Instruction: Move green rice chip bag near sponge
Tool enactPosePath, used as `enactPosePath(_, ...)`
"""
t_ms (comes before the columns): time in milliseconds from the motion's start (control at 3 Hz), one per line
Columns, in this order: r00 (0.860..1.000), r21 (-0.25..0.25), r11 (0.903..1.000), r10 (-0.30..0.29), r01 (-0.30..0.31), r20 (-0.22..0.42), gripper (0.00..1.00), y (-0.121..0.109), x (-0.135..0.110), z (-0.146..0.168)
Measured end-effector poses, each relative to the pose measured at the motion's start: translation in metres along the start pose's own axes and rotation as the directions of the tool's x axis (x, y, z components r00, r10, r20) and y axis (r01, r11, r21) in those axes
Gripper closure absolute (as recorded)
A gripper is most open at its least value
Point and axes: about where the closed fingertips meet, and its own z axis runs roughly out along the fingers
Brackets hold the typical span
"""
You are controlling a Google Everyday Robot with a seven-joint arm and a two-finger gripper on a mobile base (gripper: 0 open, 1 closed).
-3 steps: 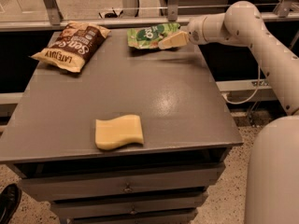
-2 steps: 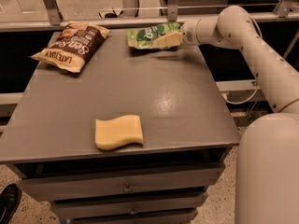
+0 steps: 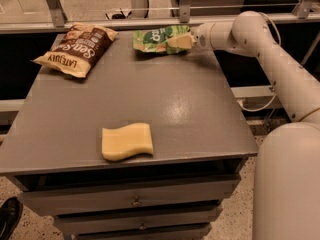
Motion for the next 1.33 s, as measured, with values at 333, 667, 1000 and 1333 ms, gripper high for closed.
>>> enactPosePath(333,1.0,-0.024,0.9996,-0.011,0.011,0.015,0.67,0.014,-0.006,-0.016)
enactPosePath(667,0.999,-0.114,0.9928,-0.033,0.036,0.031,0.97,0.047,-0.018,-0.039)
enactPosePath(1000,0.999,-0.234,0.9711,-0.041,0.047,0.03,1.0,0.082,-0.022,-0.082)
enactPosePath(1333,1.0,-0.304,0.9525,-0.019,0.022,0.015,1.0,0.119,-0.004,-0.139)
